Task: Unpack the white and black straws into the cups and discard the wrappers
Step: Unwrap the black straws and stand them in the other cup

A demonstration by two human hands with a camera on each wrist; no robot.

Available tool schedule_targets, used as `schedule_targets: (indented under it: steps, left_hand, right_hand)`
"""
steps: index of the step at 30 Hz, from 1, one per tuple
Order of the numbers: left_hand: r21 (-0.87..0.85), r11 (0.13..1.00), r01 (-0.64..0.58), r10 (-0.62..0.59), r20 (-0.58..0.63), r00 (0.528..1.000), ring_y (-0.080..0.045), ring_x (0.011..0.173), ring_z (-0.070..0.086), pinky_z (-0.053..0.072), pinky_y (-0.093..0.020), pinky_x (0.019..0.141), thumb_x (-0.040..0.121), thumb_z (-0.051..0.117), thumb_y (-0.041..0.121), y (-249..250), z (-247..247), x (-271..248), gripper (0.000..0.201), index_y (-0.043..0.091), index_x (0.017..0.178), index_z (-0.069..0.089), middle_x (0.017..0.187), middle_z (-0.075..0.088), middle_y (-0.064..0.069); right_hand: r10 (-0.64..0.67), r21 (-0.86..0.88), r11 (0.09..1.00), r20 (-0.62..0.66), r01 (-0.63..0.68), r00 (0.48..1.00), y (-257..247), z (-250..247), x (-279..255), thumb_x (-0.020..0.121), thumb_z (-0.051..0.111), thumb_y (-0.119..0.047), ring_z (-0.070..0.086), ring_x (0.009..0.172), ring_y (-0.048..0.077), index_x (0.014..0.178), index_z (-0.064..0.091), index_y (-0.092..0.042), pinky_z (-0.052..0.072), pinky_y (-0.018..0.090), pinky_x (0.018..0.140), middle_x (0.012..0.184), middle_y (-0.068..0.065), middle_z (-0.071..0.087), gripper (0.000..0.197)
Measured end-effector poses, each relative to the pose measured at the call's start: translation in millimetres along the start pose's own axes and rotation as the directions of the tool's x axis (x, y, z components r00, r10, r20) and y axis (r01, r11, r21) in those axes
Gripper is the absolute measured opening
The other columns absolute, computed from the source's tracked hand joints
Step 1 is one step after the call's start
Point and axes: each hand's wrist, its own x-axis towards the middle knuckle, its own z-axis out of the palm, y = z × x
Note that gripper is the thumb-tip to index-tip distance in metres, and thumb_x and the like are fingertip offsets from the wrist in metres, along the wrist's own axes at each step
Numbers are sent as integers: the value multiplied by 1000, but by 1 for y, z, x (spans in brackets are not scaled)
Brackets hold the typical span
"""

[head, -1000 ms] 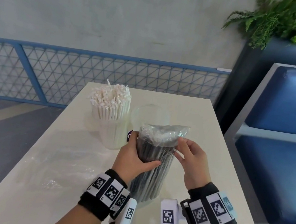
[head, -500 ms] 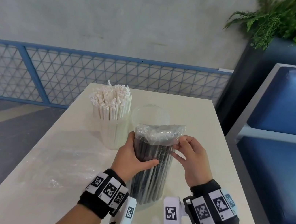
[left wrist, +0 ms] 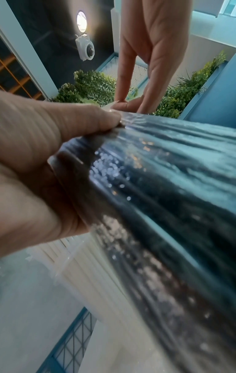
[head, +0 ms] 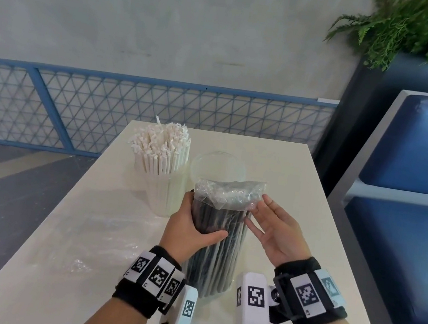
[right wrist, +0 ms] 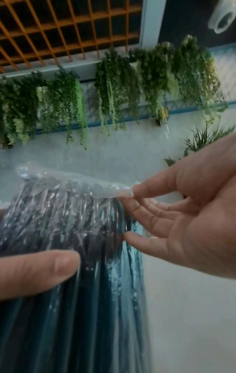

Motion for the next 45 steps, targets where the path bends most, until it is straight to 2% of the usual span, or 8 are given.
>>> schedule_targets:
  steps: [5,10,18,23,28,32,36,45]
  left_hand:
    - [22,1000,18,-18,-9,1000,7,85,60,44,0,66,59,86,29,-1,-1,3,68,27,111,41,94,63,17]
    - [32,999,-2,3,-18,1000,12,81,59,43,1,65,60,86,27,1,-1,2,67,27,109,41,93,63,18]
    - [-40,997,70,-72,-45,996,11,85,57,42,3,64,60,86,25,-6,-7,1,70,32,111,39,97,59,22]
    - [-32,999,40,-41,-32,999,15,82,59,43,1,65,59,87,24,-4,-6,0,70,28,111,41,97,60,21]
    - [-16,1000,11,-12,-8,1000,22,82,56,43,1,66,60,86,25,-1,-4,-2,68,28,109,40,96,60,21]
    - [-17,1000,18,-19,-28,999,22,79,56,43,0,64,60,86,23,-4,-6,-3,67,27,109,40,94,60,20]
    - [-20,1000,23,-24,-50,998,18,84,58,45,-1,66,59,87,26,-7,-9,-2,68,27,110,42,97,63,18]
    - [0,1000,10,-10,-58,998,15,84,59,45,-1,67,58,87,29,-4,-15,-2,69,32,109,40,97,64,19]
  right_hand:
    - [-75,-38,996,37,77,996,-1,7,-1,91,53,-12,59,89,18,128,49,-4,51,42,88,96,4,63,38]
    - [-17,-155,988,29,21,999,0,9,-1,88,60,-19,65,77,13,125,48,-1,54,29,81,88,5,67,43]
    - [-149,-111,983,-39,144,988,-15,9,-6,90,55,-5,68,87,17,121,47,-5,54,36,83,86,2,62,31]
    - [-284,-720,657,38,223,958,-6,14,-7,79,72,-21,58,78,12,111,51,-15,51,26,73,107,0,53,38]
    - [-47,-437,899,-14,36,999,0,19,-6,87,61,-33,55,90,16,108,58,4,55,33,83,101,8,57,43]
    - [-32,-433,901,25,39,999,-7,22,-5,88,60,-25,58,95,17,104,61,11,54,31,84,100,11,61,39]
    - [23,-397,918,52,0,998,-13,27,-8,91,57,-25,62,100,19,93,66,-5,54,30,82,99,5,65,22]
    - [-64,-482,873,41,76,997,-11,34,-12,86,61,-36,64,91,14,111,56,-7,52,29,76,101,6,65,38]
